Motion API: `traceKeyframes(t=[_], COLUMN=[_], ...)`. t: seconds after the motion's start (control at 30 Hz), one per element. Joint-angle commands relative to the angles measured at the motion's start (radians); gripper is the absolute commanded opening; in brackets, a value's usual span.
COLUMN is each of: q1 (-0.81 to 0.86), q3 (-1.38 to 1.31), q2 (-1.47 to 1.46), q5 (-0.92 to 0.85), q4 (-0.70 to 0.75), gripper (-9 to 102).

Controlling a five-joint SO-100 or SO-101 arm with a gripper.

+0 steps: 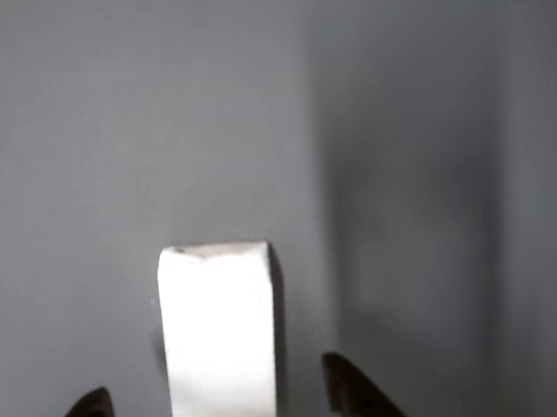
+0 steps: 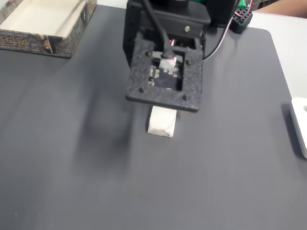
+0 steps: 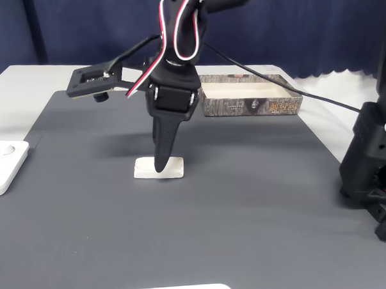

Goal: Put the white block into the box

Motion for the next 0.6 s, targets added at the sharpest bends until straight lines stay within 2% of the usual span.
traceKeyframes(t=[0.0,0.47,0.57], q1=[0.000,-0.006,-0.012], q3=[-0.003,0.035,0.061], q2=[0.098,0.075,0.075], q5=[0.000,0.000,-0.002], q4=[-0.017,-0.075,-0.127], gripper=[30,28,29])
